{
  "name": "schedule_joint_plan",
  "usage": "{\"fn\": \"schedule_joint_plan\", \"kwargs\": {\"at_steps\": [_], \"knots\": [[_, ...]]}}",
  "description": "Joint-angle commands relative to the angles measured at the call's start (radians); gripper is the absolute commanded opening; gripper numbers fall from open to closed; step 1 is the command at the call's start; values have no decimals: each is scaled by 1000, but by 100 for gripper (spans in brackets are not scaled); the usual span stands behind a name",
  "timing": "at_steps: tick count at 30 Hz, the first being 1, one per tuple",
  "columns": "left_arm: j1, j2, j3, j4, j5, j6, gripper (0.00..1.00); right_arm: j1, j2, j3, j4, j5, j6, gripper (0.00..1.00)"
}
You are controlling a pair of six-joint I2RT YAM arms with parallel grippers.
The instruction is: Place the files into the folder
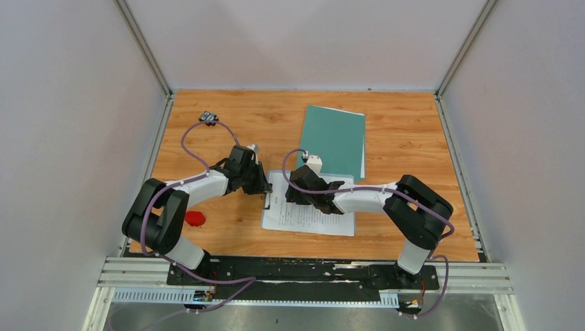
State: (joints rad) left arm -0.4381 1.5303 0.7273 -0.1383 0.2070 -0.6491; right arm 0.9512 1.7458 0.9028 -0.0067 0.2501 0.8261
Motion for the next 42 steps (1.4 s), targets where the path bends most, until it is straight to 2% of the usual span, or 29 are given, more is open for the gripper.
{"fn": "schedule_joint_plan", "kwargs": {"at_steps": [1, 23, 27, 33, 37, 42], "knots": [[-8, -16, -18, 12, 38, -38, 0, 14, -8, -51, -69, -39, 51, 46], [-8, -14, -20, 9, 33, -27, 0, 12, 40, -18, -28, -20, -23, 45], [-8, -18, -17, 8, 38, -22, 0, 9, 32, -2, -26, -22, -72, 45], [-8, -47, 28, -38, 34, -1, 1, -21, -54, 42, -87, -53, -231, 49], [-8, -81, 88, -101, 20, 32, 13, -47, -151, 29, -151, -65, -281, 52], [-8, -124, 180, -222, -12, 114, 39, -105, -288, -52, -250, -89, -303, 66]]}}
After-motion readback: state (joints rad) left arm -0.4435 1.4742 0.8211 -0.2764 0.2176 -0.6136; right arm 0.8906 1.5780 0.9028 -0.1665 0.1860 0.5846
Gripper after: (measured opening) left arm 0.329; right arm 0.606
